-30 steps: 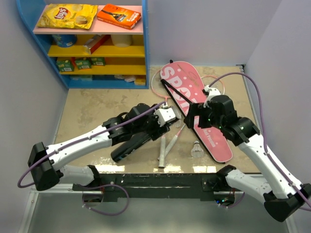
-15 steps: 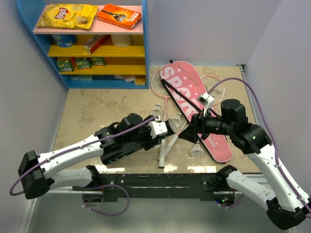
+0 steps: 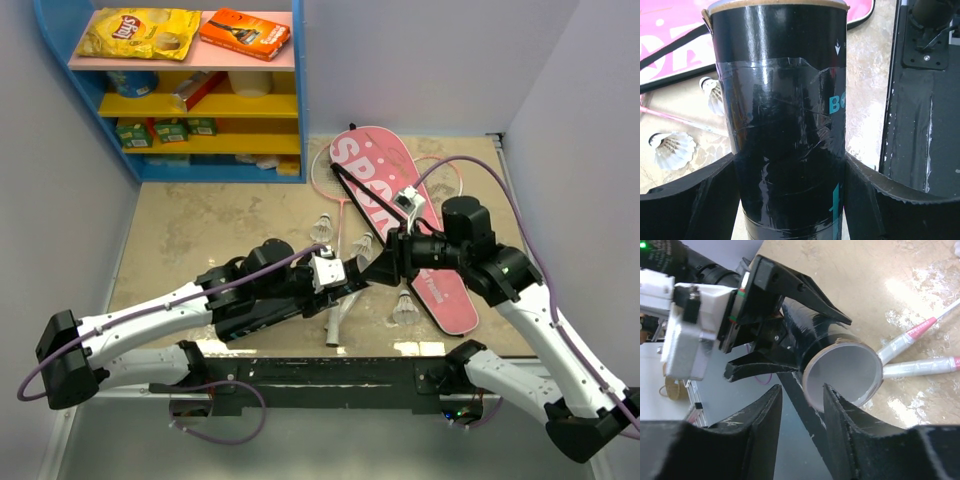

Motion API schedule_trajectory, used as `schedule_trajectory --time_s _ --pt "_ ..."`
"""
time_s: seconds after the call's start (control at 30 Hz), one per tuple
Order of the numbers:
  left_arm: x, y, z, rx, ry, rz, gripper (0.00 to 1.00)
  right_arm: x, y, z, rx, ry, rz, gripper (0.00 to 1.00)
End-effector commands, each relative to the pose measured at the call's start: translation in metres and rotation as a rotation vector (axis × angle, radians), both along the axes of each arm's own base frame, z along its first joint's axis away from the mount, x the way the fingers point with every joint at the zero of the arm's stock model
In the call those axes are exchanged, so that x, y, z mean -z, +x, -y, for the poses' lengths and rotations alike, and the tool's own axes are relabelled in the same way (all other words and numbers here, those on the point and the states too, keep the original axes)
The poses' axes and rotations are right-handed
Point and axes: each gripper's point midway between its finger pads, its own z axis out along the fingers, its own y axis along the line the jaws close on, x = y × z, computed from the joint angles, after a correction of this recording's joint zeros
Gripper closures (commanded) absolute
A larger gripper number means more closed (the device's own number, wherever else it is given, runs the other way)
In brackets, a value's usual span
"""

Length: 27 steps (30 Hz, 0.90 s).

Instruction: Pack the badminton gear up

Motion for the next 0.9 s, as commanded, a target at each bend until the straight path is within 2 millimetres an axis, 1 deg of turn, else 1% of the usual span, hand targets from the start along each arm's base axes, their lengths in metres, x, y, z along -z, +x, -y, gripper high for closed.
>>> schedule_trajectory --time_s 0.0,0.17,0.27,0.3,0.37,0.4,0.5,0.6,0.7,0.77,0.8,0.87 --pt "-0.029 -0.004 0.011 0.024 -0.121 0.033 1.00 -0.004 0.001 -0.008 -0.030 0.045 -0.003 0.63" --pt "-0.032 -0.005 0.011 0.025 -0.140 0.037 1.00 -0.003 -0.001 -0.013 -0.047 0.071 -0.022 0.65" --pt "-0.033 -0.005 0.010 0.025 -0.145 0.040 1.00 -0.003 -0.002 -0.013 -0.049 0.080 -0.026 0.70" --pt "-0.032 -0.006 0.010 0.026 -0.142 0.042 1.00 -0.004 -0.002 -0.013 -0.050 0.084 -0.024 0.75" --pt "-0.032 -0.005 0.009 0.023 -0.140 0.046 1.00 -0.006 -0.003 -0.014 -0.053 0.092 -0.024 0.82" --pt "-0.030 -0.005 0.009 0.023 -0.137 0.042 1.00 -0.006 -0.004 -0.014 -0.054 0.093 -0.025 0.89" --pt "-0.030 -0.005 0.009 0.022 -0.141 0.044 1.00 -0.006 -0.005 -0.014 -0.058 0.097 -0.036 1.00" --pt "-0.031 -0.006 0.008 0.022 -0.153 0.047 1.00 -0.009 -0.009 -0.015 -0.070 0.110 -0.041 1.00" --pt "-0.032 -0.008 0.006 0.023 -0.168 0.054 1.00 -0.017 -0.014 -0.012 -0.074 0.129 -0.014 1.00" --pt "-0.033 -0.009 0.004 0.022 -0.176 0.055 1.00 -0.022 -0.014 -0.009 -0.054 0.128 0.007 1.00" --pt "-0.037 -0.009 0.006 0.021 -0.200 0.058 1.00 -0.028 -0.015 -0.007 -0.047 0.131 0.021 1.00" --pt "-0.039 -0.011 0.006 0.025 -0.218 0.061 1.00 -0.032 -0.014 -0.003 -0.019 0.122 0.036 1.00"
